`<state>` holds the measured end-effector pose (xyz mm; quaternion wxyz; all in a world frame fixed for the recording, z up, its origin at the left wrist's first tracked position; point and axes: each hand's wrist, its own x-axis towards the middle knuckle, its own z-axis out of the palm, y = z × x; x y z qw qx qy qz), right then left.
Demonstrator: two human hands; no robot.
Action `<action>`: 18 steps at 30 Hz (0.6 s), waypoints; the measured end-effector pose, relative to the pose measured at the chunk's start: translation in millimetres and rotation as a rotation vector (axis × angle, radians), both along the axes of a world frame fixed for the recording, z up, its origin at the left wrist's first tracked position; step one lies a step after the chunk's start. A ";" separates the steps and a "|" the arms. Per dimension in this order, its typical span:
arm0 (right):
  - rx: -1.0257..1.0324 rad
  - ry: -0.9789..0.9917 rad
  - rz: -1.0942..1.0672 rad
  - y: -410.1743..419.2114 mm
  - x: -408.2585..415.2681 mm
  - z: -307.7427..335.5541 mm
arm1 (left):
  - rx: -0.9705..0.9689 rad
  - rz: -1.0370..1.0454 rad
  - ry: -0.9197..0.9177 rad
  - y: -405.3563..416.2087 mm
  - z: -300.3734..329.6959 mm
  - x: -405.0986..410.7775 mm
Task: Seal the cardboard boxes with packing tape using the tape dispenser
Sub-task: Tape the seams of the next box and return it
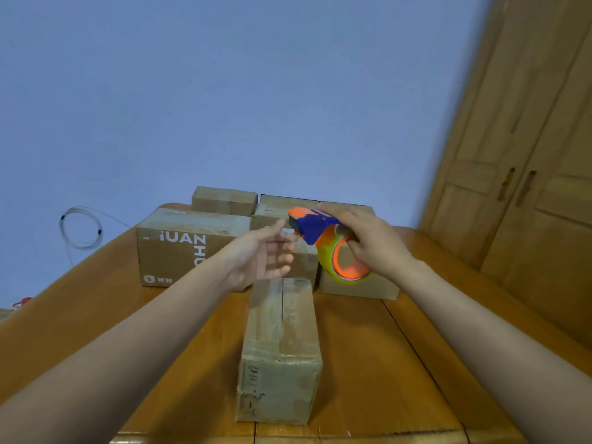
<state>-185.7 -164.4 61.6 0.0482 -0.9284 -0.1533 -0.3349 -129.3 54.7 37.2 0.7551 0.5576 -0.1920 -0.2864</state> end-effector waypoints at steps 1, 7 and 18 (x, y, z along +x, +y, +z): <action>-0.001 0.010 0.004 -0.8 0.9 0.8 | 0.023 0.016 -0.020 -0.6 0.4 0.9; -0.067 -0.007 0.024 -4.8 0.4 2.4 | 0.158 0.085 -0.047 4.9 4.3 10.6; -0.247 0.093 0.000 -25.5 4.2 -17.3 | 0.620 0.156 -0.359 24.0 5.3 27.0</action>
